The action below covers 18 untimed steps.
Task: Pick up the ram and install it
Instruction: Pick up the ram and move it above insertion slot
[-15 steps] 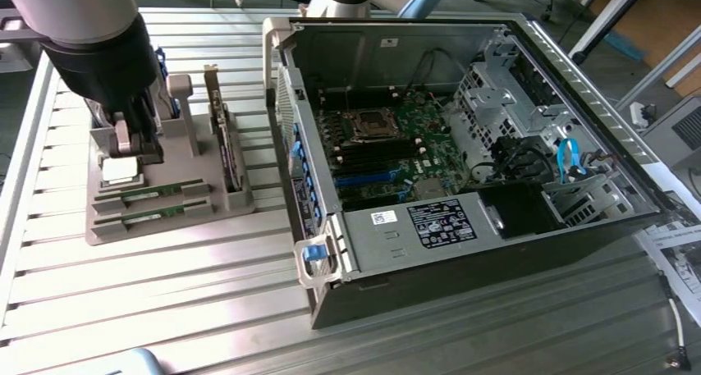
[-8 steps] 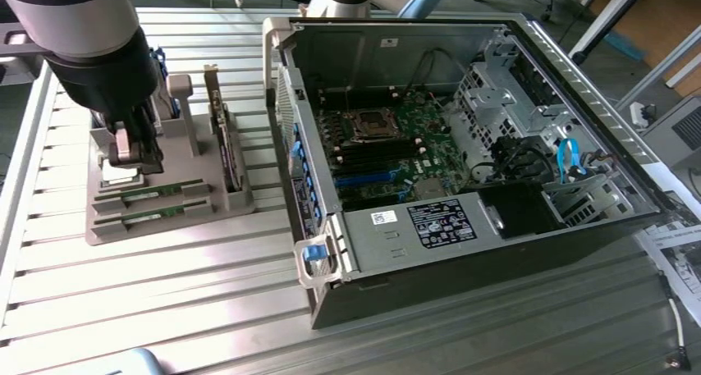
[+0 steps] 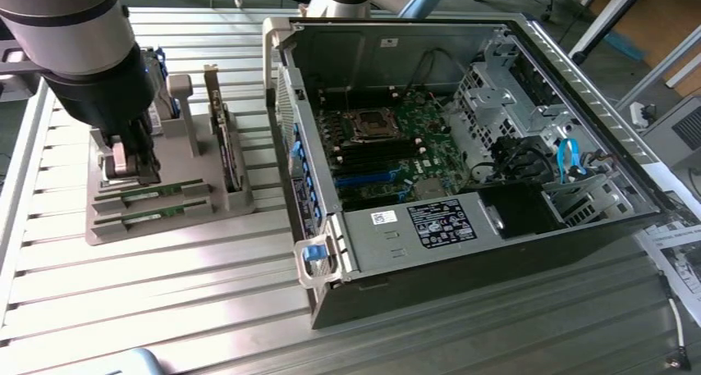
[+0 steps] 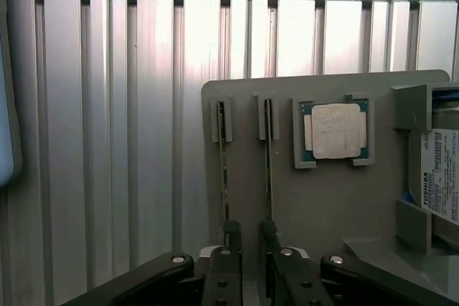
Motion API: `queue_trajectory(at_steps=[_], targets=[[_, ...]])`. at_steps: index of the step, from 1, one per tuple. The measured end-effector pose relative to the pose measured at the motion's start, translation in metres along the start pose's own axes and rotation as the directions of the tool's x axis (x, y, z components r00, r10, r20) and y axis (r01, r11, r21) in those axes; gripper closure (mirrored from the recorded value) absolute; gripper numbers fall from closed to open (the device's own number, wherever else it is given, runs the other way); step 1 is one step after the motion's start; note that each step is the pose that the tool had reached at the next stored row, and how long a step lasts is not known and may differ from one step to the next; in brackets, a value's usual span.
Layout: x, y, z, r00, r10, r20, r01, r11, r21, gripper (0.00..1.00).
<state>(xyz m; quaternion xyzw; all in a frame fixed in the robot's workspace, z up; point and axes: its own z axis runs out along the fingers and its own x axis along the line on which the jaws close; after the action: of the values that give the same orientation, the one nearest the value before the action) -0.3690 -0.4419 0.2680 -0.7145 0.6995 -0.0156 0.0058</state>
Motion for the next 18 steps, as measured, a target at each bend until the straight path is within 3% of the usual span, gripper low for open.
queue_trajectory(at_steps=[6,18], targets=[[0.016,0.0011,0.0110,1.0000,0.000,0.0000,0.000,1.0000,0.0000,0.76],[0.013,0.0018,0.0355,1.0000,0.000,0.0000,0.000,1.0000,0.0001,0.76]])
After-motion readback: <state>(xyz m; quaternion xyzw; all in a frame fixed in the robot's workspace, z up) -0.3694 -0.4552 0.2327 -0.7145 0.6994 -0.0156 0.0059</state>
